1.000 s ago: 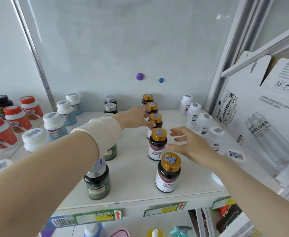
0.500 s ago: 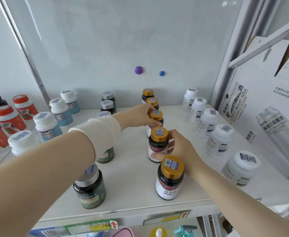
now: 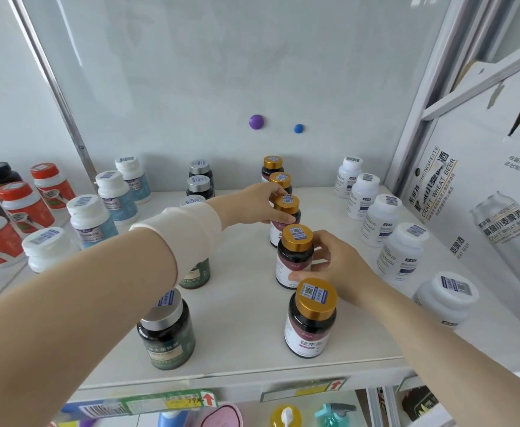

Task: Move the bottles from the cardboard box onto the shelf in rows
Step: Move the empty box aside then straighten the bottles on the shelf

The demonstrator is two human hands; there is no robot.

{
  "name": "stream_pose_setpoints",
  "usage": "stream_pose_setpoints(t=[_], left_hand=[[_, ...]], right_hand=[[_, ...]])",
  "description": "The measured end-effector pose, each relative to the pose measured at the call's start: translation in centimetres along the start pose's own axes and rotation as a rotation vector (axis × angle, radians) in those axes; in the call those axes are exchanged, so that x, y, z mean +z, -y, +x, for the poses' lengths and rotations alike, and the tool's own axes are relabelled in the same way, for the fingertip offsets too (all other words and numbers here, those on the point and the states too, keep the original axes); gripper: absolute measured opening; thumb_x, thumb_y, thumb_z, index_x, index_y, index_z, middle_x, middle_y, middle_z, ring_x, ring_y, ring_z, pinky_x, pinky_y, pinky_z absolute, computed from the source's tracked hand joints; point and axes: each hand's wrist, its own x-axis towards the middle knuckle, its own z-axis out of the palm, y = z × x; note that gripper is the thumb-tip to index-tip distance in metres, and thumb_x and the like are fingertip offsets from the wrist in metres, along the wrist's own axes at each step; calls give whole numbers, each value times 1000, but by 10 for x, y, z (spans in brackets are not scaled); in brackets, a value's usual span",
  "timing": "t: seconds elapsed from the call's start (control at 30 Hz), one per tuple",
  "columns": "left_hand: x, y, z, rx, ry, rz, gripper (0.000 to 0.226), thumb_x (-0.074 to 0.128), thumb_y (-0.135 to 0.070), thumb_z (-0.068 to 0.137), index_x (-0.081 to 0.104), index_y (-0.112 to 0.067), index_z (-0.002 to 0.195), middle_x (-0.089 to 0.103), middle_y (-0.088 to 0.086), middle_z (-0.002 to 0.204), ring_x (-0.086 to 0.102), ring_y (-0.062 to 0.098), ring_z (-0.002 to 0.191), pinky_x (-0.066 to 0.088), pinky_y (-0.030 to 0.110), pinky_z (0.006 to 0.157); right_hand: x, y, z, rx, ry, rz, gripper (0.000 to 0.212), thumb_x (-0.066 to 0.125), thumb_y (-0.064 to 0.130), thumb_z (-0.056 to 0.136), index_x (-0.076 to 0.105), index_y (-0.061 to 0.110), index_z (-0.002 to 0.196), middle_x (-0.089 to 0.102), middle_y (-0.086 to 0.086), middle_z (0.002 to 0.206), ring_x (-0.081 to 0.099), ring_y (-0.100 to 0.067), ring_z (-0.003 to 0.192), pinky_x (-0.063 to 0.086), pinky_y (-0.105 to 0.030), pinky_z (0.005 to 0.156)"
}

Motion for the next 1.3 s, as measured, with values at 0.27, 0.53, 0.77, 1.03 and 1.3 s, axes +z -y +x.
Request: stream_pose_setpoints(t=[0.27,0.53,0.77,1.03,1.3], left_hand=[[0,-4,2,6,7,-2,52,68,-22,84,45,-12,130,52,7,132,57,24,114,51,32,94],[1,-6,-1,-13,-1,119,55,67,-33,84,43,-16,131,53,3,131,54,19,111,45,30,96],[-36,-28,-38,18,-108,204,55,68,-23,84,45,-13,133,55,1,130,54,15,110,40,25,91],[-90,-11,-101,-46,-147,621,45,65,-24,86,50,-21,128,55,-1,129,54,22,115,42,35,99],[-117,35,-132,6,-72,933,44,62,-29,87,47,-23,128,56,-1,127,56,25,111,46,42,96]], right_hand=[[1,-4,1,-1,-13,-3,51,81,18,68,48,29,106,55,22,93,56,2,83,44,-8,64],[-3,0,0,4,40,-19,58,81,21,68,44,29,112,55,11,107,56,-15,107,51,-31,91],[-40,46,-1,-114,-71,-189,60,71,36,77,44,23,129,54,11,121,53,-7,112,44,-28,93],[-13,107,23,-289,58,-745,23,67,31,80,52,23,95,47,4,101,48,-18,94,43,-34,84],[48,136,17,-204,150,-1051,60,60,34,87,35,17,139,39,-5,142,42,-22,128,37,-35,103]])
